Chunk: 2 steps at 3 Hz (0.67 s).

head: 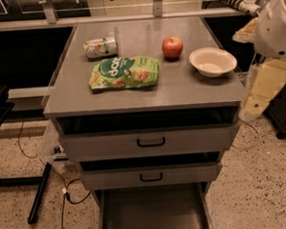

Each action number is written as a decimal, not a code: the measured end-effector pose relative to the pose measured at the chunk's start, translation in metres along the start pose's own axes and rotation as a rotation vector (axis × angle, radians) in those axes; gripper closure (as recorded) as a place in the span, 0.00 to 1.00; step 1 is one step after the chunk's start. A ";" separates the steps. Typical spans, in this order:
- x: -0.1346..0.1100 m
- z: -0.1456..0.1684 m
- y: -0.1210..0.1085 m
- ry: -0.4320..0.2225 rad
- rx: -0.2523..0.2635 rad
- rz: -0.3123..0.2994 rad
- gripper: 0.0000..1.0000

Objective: Place green rice chip bag into bottom drawer

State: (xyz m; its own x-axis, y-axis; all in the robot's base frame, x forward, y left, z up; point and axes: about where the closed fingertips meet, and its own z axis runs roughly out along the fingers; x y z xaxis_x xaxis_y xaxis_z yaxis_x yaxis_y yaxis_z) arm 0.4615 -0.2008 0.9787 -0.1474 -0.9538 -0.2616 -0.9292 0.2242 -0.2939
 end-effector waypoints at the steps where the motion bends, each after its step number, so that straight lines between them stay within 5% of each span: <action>1: -0.030 0.014 -0.027 -0.135 0.041 -0.091 0.00; 2: -0.061 0.033 -0.054 -0.288 0.056 -0.166 0.00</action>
Offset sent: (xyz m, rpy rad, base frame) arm 0.1123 0.0811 0.0004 0.3568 -0.2211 0.3551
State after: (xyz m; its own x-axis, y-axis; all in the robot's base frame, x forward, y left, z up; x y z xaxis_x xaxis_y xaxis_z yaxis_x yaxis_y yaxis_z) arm 0.5318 -0.1485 0.9802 0.1139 -0.8845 -0.4524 -0.9113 0.0883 -0.4021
